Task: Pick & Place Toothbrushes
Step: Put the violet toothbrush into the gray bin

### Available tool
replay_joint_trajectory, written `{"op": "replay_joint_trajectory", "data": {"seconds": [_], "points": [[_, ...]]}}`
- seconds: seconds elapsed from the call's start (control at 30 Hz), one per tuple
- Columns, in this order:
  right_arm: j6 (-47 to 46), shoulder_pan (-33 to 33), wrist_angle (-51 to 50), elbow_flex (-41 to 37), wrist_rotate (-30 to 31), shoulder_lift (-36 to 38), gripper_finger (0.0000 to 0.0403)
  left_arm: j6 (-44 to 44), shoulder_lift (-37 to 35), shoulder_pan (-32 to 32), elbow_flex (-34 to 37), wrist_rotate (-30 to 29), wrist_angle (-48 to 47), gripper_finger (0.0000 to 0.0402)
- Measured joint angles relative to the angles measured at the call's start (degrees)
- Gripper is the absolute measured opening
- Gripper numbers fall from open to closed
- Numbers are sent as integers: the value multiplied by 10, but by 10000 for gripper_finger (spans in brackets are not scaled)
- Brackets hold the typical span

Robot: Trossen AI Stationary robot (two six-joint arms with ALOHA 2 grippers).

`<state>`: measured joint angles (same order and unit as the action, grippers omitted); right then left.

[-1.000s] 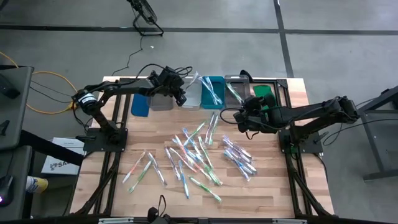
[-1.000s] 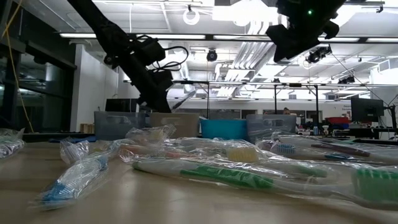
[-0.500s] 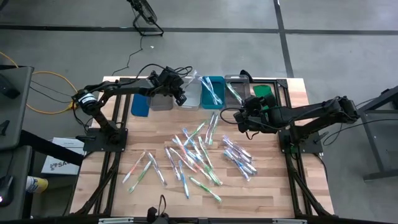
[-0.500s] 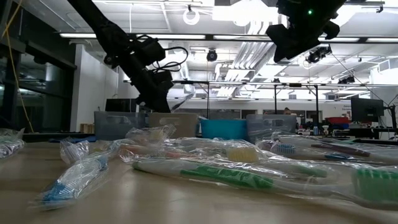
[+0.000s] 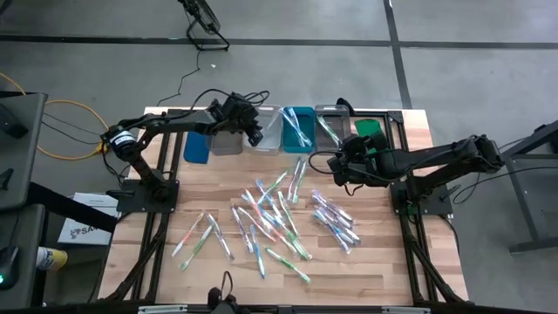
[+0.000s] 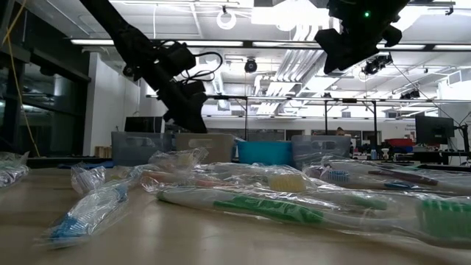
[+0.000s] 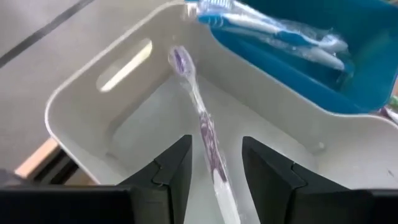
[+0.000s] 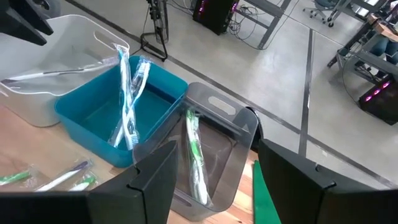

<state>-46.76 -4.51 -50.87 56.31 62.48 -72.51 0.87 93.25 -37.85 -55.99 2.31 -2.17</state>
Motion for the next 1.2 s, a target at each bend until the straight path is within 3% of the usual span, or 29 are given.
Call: {"op": "replay_joint_trajectory", "data": {"seconds": [0.17, 0.37, 0.73, 0.93, 1.2], "points": [[5, 0, -1, 0, -35, 0, 215, 57, -2, 0, 0, 49, 28, 139], [16, 0, -16, 0, -147, 0, 215, 151, -36, 0, 0, 61, 24, 139], [13, -6, -18, -46, -441, 0, 215, 263, -123, 48, 46, 61, 53, 138], [-18, -22, 27, -98, -477, 0, 215, 278, -151, 84, 121, 61, 169, 138], [29, -25, 224, -137, -475, -5, 215, 289, -153, 102, 172, 80, 257, 138]]}}
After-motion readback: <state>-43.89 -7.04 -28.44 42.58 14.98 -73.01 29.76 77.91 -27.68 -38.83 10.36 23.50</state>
